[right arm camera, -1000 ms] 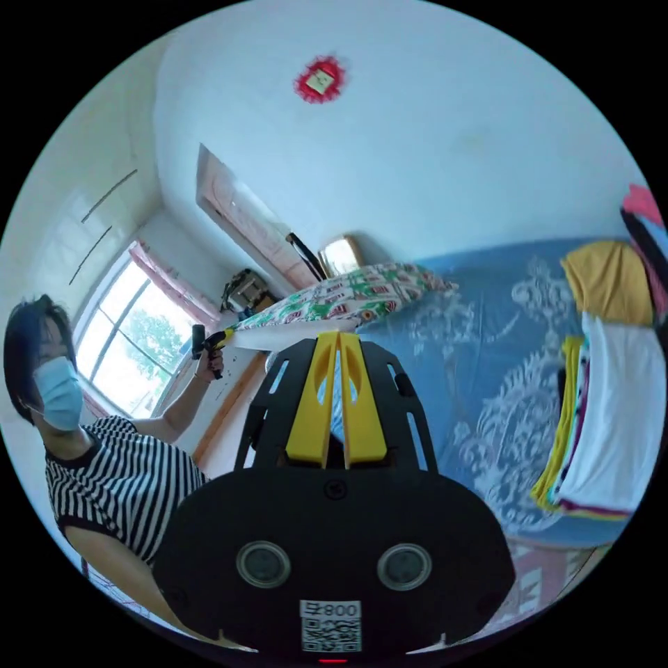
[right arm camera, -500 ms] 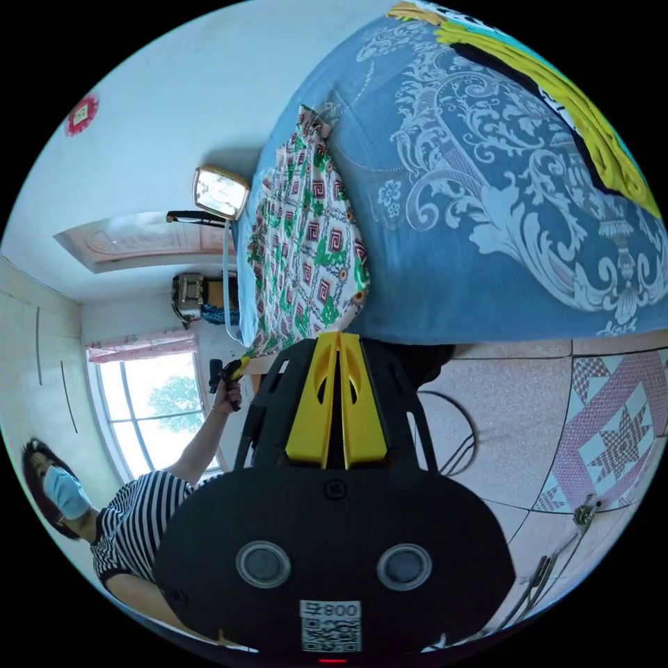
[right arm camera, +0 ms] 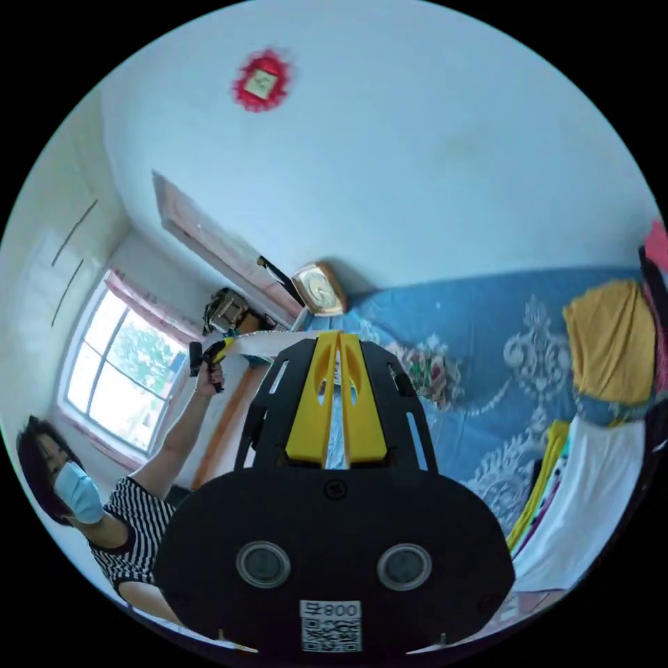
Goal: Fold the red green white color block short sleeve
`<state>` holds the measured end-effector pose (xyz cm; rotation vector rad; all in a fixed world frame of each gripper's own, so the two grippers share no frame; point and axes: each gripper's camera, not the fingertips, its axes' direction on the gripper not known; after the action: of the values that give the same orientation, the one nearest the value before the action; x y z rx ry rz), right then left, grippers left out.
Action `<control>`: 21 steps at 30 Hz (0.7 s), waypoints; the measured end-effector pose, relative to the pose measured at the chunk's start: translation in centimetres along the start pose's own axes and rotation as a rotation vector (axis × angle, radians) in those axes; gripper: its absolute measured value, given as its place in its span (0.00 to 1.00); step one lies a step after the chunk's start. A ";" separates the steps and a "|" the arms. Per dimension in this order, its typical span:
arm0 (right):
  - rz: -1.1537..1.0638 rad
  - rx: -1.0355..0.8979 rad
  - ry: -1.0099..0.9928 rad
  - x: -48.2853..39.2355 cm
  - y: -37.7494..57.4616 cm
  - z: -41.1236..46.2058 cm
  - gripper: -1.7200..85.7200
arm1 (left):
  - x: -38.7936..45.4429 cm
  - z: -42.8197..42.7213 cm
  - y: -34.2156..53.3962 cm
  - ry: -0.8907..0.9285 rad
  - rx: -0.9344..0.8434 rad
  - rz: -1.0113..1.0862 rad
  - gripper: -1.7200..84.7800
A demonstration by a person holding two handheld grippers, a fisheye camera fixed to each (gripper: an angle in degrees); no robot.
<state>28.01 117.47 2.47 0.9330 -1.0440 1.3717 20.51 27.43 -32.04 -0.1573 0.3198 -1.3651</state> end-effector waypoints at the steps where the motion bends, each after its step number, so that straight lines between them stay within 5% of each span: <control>1: -0.067 0.035 0.013 -2.4 -1.0 -1.7 0.02 | 2.6 -1.7 -2.0 -0.006 0.036 0.069 0.05; 10: -0.209 0.116 -0.023 -6.0 7.4 -5.8 0.02 | 7.6 -8.9 1.7 -0.005 0.019 0.306 0.05; 15: -0.029 -0.020 -0.046 0.5 17.8 -0.9 0.02 | -0.6 -7.0 10.8 -0.032 -0.148 0.203 0.05; 21: 0.427 -0.228 -0.073 11.9 31.9 9.0 0.02 | -18.2 -0.8 24.6 -0.094 -0.389 -0.193 0.05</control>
<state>-4.88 112.85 14.12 0.6146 -1.4826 1.5294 40.17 50.24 -37.61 -0.5867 0.4994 -1.4689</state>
